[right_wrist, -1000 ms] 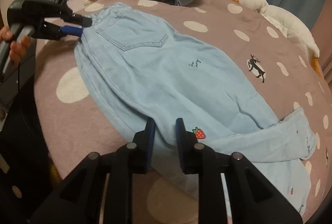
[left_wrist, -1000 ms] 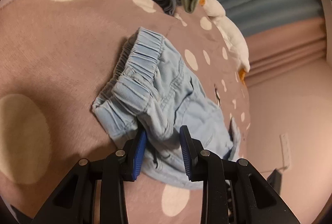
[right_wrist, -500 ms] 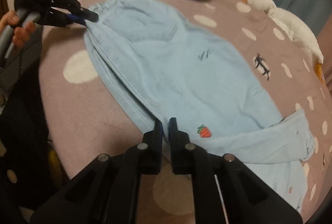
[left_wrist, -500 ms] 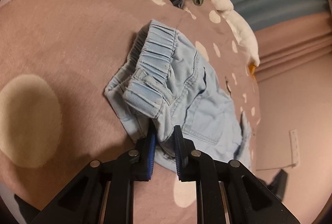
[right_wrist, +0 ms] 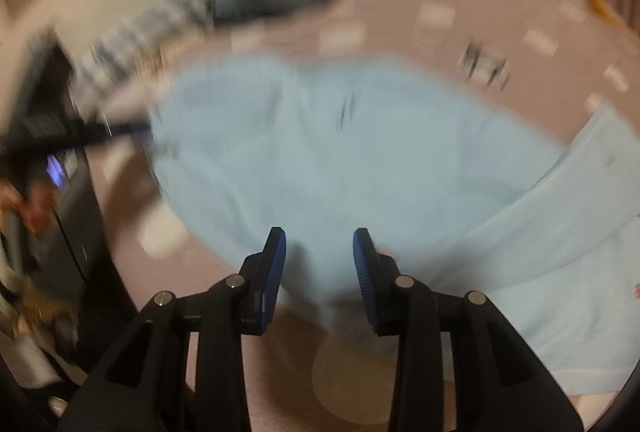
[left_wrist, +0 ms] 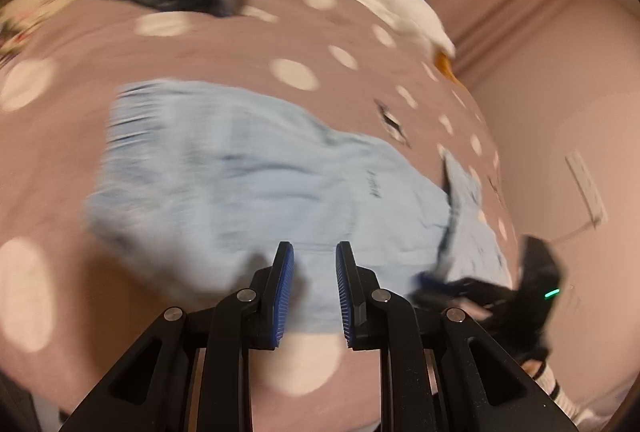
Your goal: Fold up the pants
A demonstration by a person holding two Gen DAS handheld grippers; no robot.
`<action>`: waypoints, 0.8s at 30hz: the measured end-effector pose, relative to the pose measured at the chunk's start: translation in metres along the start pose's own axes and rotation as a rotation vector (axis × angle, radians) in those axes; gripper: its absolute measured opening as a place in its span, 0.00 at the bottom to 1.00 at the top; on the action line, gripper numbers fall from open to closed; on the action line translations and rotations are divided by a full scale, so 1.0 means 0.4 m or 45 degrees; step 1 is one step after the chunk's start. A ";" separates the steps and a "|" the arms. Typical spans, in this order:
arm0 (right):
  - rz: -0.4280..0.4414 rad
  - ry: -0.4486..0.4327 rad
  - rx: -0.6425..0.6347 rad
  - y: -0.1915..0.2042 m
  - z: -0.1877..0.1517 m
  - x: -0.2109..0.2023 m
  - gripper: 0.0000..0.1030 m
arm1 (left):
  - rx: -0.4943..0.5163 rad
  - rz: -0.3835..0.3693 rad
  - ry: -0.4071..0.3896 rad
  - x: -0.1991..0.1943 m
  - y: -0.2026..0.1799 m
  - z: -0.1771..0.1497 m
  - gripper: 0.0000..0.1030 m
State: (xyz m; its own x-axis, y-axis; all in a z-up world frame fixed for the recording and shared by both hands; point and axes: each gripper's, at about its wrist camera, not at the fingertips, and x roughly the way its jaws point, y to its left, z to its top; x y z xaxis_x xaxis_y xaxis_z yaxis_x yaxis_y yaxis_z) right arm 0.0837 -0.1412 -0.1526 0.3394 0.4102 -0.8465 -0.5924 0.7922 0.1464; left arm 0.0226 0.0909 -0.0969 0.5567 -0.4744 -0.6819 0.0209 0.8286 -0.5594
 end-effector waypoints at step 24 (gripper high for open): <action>-0.498 0.057 0.877 -0.657 0.250 -0.008 0.59 | 0.610 -0.104 0.381 0.337 -0.340 -0.085 0.57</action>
State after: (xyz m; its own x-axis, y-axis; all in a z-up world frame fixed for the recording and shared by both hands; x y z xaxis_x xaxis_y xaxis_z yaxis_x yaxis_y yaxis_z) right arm 0.3117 -0.3056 -0.1372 0.3909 0.0376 -0.9197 0.1540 0.9824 0.1056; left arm 0.0665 -0.0957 -0.1288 0.2793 -0.5483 -0.7883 0.4669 0.7949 -0.3874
